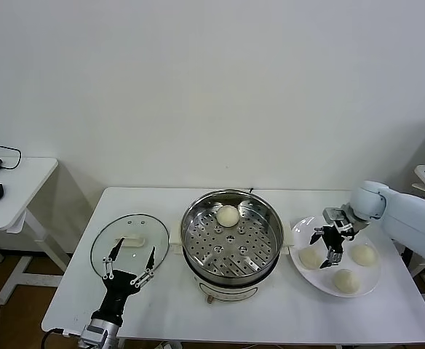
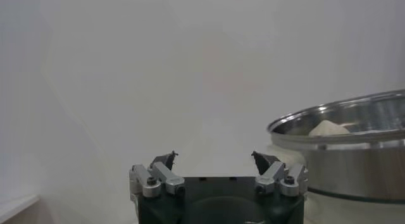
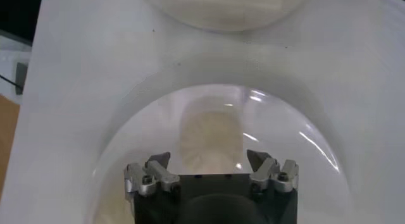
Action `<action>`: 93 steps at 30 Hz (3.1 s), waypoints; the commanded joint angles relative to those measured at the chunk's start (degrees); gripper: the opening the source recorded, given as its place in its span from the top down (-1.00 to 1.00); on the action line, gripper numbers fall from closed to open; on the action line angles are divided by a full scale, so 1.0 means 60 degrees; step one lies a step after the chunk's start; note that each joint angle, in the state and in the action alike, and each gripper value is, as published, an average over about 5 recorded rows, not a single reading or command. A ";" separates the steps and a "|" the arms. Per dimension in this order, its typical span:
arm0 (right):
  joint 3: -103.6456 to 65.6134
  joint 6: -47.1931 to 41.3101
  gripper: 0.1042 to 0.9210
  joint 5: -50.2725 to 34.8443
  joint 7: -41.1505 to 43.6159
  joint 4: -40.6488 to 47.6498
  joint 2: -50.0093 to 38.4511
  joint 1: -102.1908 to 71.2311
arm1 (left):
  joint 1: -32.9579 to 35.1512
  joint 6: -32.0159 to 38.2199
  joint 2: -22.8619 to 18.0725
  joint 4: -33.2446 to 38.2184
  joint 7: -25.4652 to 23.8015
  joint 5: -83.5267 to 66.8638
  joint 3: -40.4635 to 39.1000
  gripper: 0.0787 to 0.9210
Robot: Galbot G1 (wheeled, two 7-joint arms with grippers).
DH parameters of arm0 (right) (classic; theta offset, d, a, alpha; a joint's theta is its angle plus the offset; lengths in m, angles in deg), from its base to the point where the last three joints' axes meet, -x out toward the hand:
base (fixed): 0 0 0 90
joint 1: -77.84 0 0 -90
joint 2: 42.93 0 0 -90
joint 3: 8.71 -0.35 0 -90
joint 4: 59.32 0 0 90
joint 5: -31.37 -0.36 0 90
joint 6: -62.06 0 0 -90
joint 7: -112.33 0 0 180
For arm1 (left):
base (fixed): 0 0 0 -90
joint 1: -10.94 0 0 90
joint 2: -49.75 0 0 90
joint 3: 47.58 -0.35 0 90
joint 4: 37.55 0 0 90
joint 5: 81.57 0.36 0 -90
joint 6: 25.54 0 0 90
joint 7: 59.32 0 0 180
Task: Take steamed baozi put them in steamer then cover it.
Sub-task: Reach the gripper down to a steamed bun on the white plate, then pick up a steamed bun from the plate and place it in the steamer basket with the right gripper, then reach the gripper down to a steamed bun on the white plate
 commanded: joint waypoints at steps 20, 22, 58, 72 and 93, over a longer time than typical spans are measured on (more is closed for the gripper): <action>0.0264 0.0350 -0.37 0.0168 0.1282 -0.0432 -0.0234 0.1918 | -0.0058 0.0002 0.0071 0.0108 0.0024 -0.0045 0.0003 -0.77; 0.0704 0.0430 -0.34 0.0046 0.1782 -0.0594 -0.0189 0.2949 | -0.0066 0.0000 0.0084 0.0126 0.0023 -0.0045 -0.0015 -0.77; 0.3982 -0.1957 -0.24 -0.4284 -0.0231 -0.1544 0.6464 0.5096 | -0.0224 0.0092 0.0165 0.0124 0.0083 -0.0092 -0.0228 -0.77; 0.4148 -0.2345 -0.16 -0.4305 -0.0815 -0.1487 0.6685 0.4628 | -0.0223 0.0098 0.0157 0.0066 0.0110 -0.0128 -0.0159 -0.77; 0.3271 -0.2120 -0.76 -0.3222 0.0152 -0.3592 0.3012 0.6087 | -0.0262 0.0055 0.0169 0.0083 0.0143 -0.0150 -0.0208 -0.77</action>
